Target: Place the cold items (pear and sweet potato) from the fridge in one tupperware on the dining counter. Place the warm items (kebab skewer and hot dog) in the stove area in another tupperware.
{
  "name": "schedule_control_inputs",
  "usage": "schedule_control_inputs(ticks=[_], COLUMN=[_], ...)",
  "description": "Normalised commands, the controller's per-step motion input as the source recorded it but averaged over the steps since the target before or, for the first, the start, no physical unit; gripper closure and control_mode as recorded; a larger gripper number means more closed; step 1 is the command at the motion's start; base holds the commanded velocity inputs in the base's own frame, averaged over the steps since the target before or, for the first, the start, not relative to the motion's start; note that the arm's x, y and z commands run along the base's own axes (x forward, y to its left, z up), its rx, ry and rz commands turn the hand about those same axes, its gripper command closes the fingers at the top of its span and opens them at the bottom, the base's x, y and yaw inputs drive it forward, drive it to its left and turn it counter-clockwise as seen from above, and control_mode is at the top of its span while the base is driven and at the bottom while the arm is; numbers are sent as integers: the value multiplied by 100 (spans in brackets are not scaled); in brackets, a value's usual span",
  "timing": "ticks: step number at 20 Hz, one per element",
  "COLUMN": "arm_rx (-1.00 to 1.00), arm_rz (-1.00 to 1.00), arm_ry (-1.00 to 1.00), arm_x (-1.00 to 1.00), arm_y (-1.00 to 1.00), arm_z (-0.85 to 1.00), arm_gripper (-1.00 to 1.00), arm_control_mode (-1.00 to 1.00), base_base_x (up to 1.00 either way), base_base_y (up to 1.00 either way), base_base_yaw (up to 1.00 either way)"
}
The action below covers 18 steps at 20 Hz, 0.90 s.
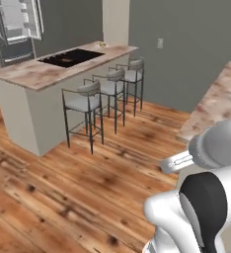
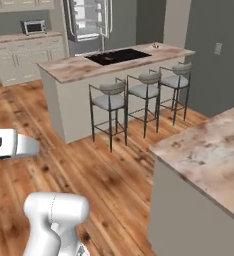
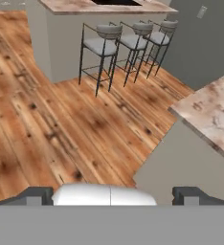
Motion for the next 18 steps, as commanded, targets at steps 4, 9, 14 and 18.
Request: schedule_control_inputs(ticks=[4, 9, 14, 18], arm_rx=[0, 0, 0, 0], arm_rz=[0, 0, 0, 0], arm_ry=[0, 0, 0, 0], arm_x=[0, 0, 0, 0], arm_y=[0, 0, 0, 0], arm_z=[0, 0, 0, 0], arm_gripper=[-100, -100, -100, -100], arm_control_mode=[100, 100, 100, 100], base_base_x=[54, 54, 55, 53], base_base_y=[100, 100, 100, 100], base_base_yaw=[-26, -13, -1, 12])
